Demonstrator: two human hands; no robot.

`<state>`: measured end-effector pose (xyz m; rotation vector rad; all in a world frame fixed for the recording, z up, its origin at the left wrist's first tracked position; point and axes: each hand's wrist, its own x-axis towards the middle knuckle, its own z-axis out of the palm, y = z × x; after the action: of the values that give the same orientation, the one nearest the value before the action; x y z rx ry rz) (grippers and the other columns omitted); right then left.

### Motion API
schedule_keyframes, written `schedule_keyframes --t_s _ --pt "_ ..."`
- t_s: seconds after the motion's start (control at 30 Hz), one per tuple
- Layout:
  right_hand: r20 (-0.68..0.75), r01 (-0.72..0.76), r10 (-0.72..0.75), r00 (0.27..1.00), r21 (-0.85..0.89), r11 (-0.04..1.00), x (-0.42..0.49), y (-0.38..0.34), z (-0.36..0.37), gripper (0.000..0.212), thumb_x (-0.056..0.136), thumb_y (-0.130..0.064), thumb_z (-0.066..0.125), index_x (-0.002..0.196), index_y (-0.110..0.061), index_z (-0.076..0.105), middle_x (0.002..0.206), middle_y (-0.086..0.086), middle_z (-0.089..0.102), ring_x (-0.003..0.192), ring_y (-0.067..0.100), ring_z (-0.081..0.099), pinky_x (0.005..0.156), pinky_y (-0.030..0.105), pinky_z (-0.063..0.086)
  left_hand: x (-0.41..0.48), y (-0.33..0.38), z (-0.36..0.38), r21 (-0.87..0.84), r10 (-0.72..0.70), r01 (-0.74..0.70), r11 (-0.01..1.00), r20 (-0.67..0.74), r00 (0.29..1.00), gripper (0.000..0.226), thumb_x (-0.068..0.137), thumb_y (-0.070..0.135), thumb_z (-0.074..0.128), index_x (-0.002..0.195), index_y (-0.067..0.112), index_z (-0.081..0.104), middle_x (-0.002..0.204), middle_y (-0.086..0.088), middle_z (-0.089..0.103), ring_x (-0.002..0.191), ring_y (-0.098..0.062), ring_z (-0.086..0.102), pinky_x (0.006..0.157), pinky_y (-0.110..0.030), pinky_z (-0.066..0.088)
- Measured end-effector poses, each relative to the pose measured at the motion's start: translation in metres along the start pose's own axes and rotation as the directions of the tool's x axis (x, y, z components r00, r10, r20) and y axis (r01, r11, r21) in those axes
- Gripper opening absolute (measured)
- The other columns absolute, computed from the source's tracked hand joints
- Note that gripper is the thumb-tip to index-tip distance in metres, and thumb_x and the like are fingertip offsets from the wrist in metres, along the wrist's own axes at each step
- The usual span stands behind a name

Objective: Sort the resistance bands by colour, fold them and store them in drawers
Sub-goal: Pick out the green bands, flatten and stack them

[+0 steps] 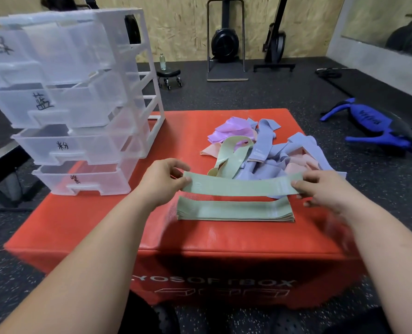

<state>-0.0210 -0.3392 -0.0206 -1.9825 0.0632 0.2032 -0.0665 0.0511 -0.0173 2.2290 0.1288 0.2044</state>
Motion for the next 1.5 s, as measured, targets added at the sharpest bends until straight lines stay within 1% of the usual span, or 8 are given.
schedule_keyframes --t_s 0.17,0.37,0.57,0.8,0.97,1.07,1.17,1.5 --pt "-0.018 0.092 -0.098 0.995 -0.207 0.974 -0.01 0.006 0.006 0.013 0.089 -0.009 0.076 0.098 -0.019 0.076 0.063 -0.003 0.068 0.061 0.017 0.056 0.066 0.03 0.042 -0.016 -0.002 0.0 0.112 -0.051 0.056 0.992 -0.044 0.998 0.017 0.078 0.019 0.086 0.084 0.026 0.072 0.077 0.005 0.075 0.078 -0.019 0.073 0.078 -0.04 0.061" --pt "-0.059 0.144 -0.206 0.977 -0.533 0.834 -0.014 0.005 0.015 0.014 0.086 -0.021 0.079 0.098 -0.027 0.073 0.077 -0.004 0.072 0.07 0.015 0.061 0.06 0.025 0.038 -0.026 -0.003 0.003 0.244 -0.05 0.054 0.968 -0.024 0.998 0.016 0.081 0.015 0.083 0.089 0.025 0.074 0.081 0.008 0.073 0.076 -0.012 0.067 0.065 -0.023 0.048" --pt "-0.02 0.178 -0.24 0.971 -0.613 0.77 -0.007 0.013 0.021 0.02 0.083 -0.017 0.08 0.102 -0.023 0.077 0.074 -0.01 0.068 0.071 0.008 0.06 0.058 0.018 0.033 -0.024 -0.009 0.011 0.349 0.021 -0.031 0.937 0.03 0.999 0.015 0.085 0.01 0.073 0.091 0.024 0.073 0.075 0.009 0.069 0.07 -0.002 0.059 0.057 -0.009 0.037" --pt "0.034 0.203 -0.26 0.965 -0.725 0.658 -0.001 0.024 0.028 0.028 0.08 -0.025 0.083 0.106 -0.027 0.076 0.081 -0.009 0.065 0.078 0.013 0.061 0.071 0.031 0.047 -0.018 -0.018 0.016 0.475 0.073 -0.132 0.87 0.14 0.987 0.027 0.083 0.008 0.073 0.105 0.024 0.072 0.088 0.007 0.064 0.088 -0.02 0.062 0.072 -0.031 0.045" --pt "0.071 0.263 -0.313 0.947 -0.731 0.63 -0.005 0.017 0.026 0.03 0.084 -0.037 0.081 0.113 -0.034 0.072 0.103 -0.006 0.059 0.092 0.015 0.062 0.087 0.039 0.054 -0.012 -0.022 0.014 0.486 0.108 -0.2 0.851 0.212 0.971 0.033 0.092 0.024 0.074 0.125 0.027 0.069 0.118 0.0 0.06 0.111 -0.023 0.056 0.094 -0.034 0.046" --pt "0.217 0.37 -0.313 0.925 -0.702 0.608 -0.009 0.013 0.023 0.042 0.08 -0.044 0.084 0.119 -0.037 0.07 0.117 -0.012 0.065 0.108 0.013 0.062 0.096 0.039 0.051 -0.013 -0.023 0.01 0.484 0.098 -0.265 0.834 0.343 0.934 0.049 0.088 0.042 0.081 0.133 0.03 0.065 0.129 0.004 0.063 0.117 -0.02 0.058 0.101 -0.036 0.046" --pt "0.314 0.399 -0.247 0.917 -0.726 0.56 -0.011 0.012 0.024 0.061 0.072 -0.043 0.09 0.128 -0.038 0.067 0.127 -0.014 0.066 0.122 0.013 0.057 0.103 0.036 0.047 -0.017 -0.024 0.011 0.502 0.06 -0.282 0.818 0.412 0.909 0.067 0.074 0.043 0.091 0.134 0.03 0.064 0.123 0.008 0.067 0.109 -0.018 0.062 0.095 -0.038 0.052" --pt "0.316 0.374 -0.199 0.927 -0.765 0.525 -0.009 0.018 0.022 0.067 0.072 -0.039 0.091 0.133 -0.041 0.064 0.125 -0.013 0.064 0.121 0.014 0.056 0.101 0.031 0.047 -0.018 -0.023 0.014 0.485 0.145 -0.35 0.802 0.41 0.901 0.059 0.067 0.038 0.094 0.121 0.029 0.072 0.108 0.011 0.07 0.095 -0.016 0.063 0.086 -0.037 0.053"
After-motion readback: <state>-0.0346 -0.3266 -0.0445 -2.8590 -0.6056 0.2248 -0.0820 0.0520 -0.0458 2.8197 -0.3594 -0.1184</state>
